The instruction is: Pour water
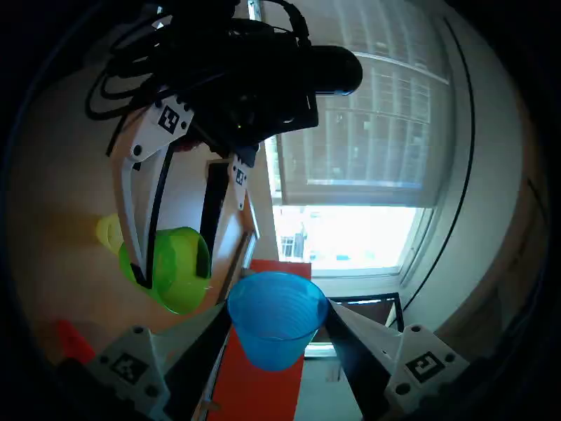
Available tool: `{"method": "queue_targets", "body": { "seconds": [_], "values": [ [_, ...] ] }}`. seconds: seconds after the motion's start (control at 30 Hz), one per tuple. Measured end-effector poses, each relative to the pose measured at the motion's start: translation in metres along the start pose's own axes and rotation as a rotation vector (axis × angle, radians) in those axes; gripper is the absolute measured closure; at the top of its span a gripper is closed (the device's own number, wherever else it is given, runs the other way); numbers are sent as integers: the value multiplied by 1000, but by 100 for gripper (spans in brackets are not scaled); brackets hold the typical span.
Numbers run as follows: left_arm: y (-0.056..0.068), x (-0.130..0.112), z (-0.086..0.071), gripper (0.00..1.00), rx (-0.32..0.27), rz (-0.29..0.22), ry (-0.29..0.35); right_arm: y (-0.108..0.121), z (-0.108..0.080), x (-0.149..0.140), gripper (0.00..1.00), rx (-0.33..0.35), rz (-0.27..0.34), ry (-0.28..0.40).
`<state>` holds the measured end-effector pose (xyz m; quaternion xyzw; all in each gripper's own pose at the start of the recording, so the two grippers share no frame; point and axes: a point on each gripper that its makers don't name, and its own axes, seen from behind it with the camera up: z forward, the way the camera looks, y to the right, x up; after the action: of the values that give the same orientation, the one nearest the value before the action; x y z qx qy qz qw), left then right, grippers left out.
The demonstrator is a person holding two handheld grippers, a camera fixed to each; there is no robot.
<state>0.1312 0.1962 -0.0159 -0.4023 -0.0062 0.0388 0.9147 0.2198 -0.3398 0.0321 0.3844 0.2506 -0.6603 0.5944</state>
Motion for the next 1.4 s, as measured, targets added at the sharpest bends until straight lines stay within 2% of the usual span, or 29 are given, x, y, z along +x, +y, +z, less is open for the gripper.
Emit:
{"method": "queue_targets", "body": {
  "seconds": [0.2, 0.7, 0.87, 1.07, 1.4],
  "values": [
    [0, 1, 0, 11, 1, -1, 1, 3, 2, -6, 8, -10, 47, 1],
    [-2, 1, 0, 11, 1, -14, -1, 3, 0, -21, 7, -20, 291, 15],
    [-4, 1, -1, 11, 4, -18, 0, -4, -2, -21, 8, -14, 391, 21],
    [-5, 2, -3, 11, 8, -18, 0, -5, -5, -25, 8, -30, 545, 22],
    [-7, 5, -6, 11, 12, -19, -3, -16, -10, -26, 8, -18, 761, 24]
  ]
}}
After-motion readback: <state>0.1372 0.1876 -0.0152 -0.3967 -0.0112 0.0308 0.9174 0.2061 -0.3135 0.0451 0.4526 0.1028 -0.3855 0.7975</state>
